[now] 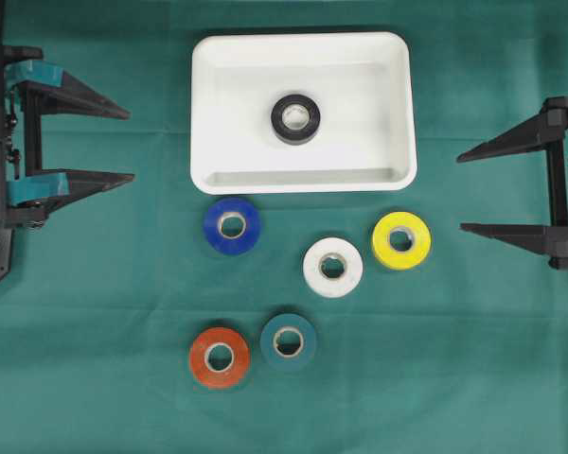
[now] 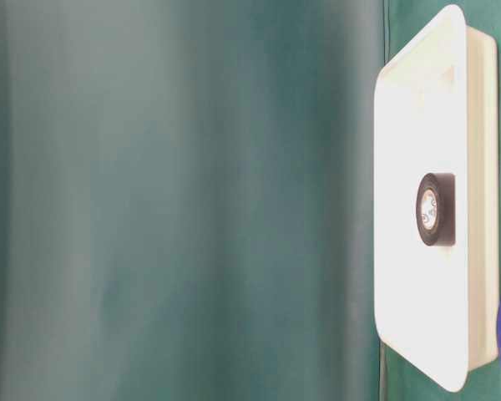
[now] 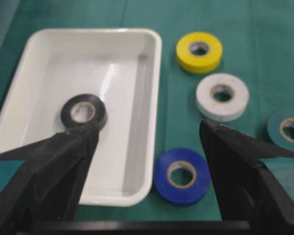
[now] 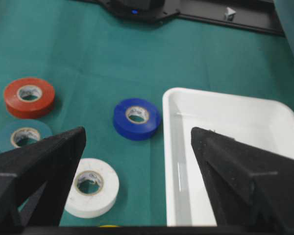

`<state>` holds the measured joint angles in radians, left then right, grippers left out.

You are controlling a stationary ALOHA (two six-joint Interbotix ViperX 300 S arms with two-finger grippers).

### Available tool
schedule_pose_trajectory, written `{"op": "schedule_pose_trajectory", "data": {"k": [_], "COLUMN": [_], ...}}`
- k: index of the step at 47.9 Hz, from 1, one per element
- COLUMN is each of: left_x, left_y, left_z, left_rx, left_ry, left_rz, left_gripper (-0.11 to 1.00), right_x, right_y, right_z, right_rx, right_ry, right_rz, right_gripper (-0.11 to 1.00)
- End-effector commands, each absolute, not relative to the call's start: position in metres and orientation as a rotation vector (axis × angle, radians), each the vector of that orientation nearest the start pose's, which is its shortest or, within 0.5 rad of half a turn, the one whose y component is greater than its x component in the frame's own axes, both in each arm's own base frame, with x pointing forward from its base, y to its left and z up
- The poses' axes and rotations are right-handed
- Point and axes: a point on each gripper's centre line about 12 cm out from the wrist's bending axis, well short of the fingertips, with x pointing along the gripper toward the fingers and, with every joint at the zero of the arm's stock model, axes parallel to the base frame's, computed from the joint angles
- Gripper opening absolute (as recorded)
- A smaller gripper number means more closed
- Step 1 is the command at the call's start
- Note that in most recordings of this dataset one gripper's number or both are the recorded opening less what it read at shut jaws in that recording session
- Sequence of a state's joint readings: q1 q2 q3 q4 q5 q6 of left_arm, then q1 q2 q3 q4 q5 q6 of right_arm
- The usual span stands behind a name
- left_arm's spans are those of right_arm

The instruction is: Pick up the tape from a random location and place it into the white case.

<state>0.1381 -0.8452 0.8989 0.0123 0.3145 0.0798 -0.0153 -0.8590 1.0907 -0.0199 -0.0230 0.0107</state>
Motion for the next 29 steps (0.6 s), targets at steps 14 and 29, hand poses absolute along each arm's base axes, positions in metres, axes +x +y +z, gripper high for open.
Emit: {"op": "schedule_pose_trajectory", "data": {"k": [14,29], "left_x": [0.2242,0.2246], "left_y": [0.0311,0.0311], "left_z": [0.3135,0.3133], "left_rx": [0.063,0.059], "left_ry": [0.346,0.345], "left_rz": [0.123,0.123], "left_gripper": [0.82,0.82], "right_x": [0.2219,0.2224], "right_y": [-0.0037,-0.0017], "right_z": [0.2864,0.2857], "right_rx": [-0.002,0.005], "right_ry": [0.178,0.181], "right_rz": [-0.016,-0.008], "right_gripper": [0.90,0.90]}}
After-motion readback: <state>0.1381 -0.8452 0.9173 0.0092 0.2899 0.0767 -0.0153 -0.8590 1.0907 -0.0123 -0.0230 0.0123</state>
